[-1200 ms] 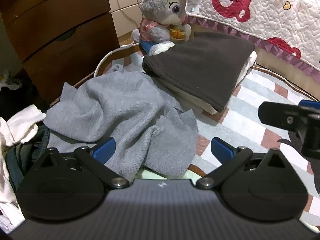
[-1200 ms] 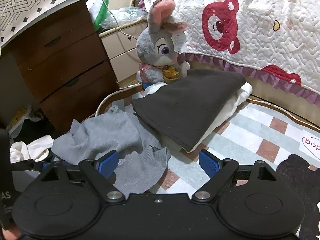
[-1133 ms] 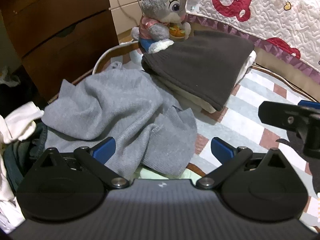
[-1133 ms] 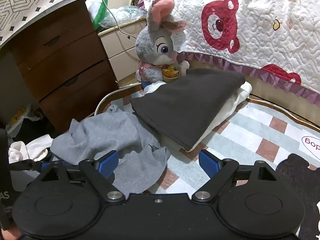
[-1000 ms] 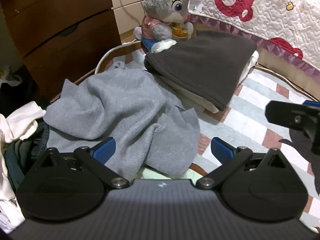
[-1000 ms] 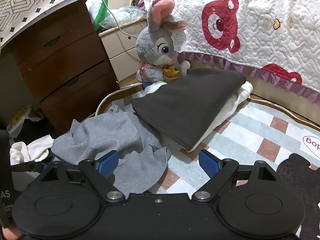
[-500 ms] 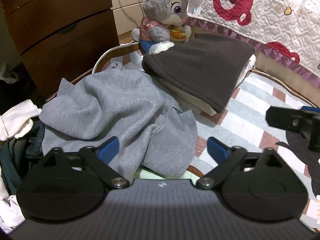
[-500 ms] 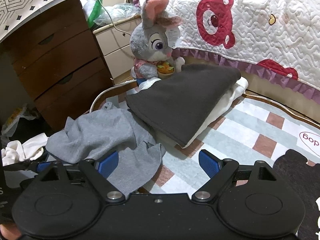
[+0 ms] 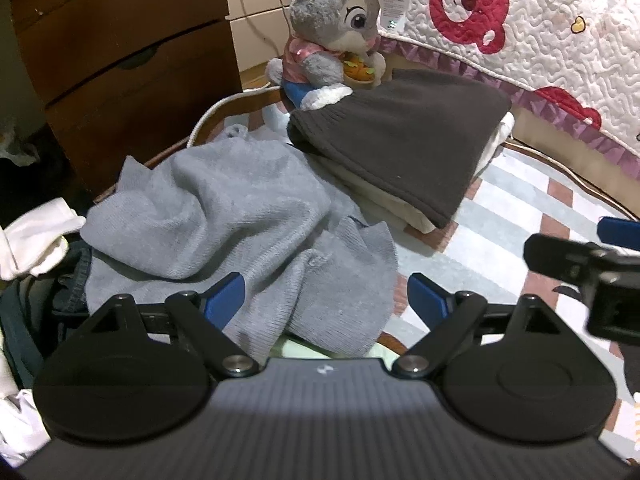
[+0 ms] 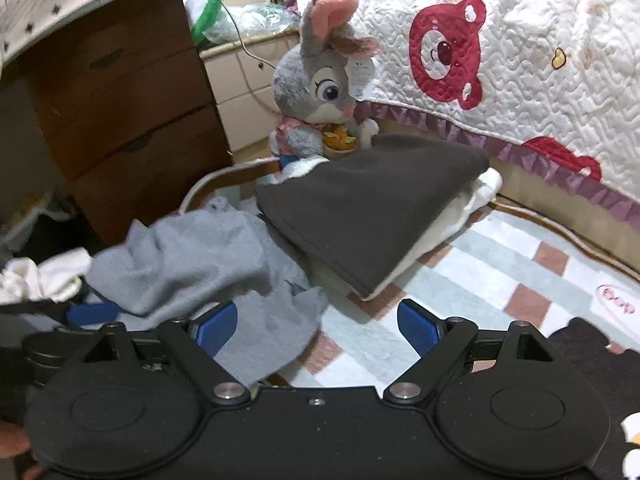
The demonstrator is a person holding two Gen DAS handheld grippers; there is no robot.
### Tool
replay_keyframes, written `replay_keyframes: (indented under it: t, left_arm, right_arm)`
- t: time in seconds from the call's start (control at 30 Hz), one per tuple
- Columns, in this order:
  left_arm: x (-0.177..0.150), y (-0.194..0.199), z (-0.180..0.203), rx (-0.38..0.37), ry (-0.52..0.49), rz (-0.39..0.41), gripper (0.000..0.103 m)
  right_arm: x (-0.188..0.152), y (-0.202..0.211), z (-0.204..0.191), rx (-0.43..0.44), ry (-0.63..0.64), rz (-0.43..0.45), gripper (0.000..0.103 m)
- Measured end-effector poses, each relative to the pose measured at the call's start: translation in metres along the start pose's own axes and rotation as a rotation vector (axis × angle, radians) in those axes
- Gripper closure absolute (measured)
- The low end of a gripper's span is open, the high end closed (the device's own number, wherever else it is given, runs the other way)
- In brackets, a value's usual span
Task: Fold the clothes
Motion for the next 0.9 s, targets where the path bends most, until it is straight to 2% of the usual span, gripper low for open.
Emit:
replay_keyframes:
  t: [0.3, 0.9]
  left_arm:
    - [-0.0006, -0.0005, 0.0002, -0.006, -0.001, -0.005, 0.014]
    - [0.0019, 0.0008, -0.0001, -0.007, 0.0, -0.007, 0.014]
  right_arm:
    - [-0.0013, -0.0021, 0.0004, -0.011, 0.016, -0.005, 0.013]
    - [-0.0049, -0.0047, -0.0038, 0.026, -0.003, -0.021, 0.013]
Point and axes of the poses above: each gripper's, at about its wrist camera, not at the fingertips, and y roughly against the way its jaws point, z to its right, x to its top, the point moved 7 cm from there along -y, roughly the way its jaws point, and after that the axes turned 6 degrees about y, right-handed, at the moved point
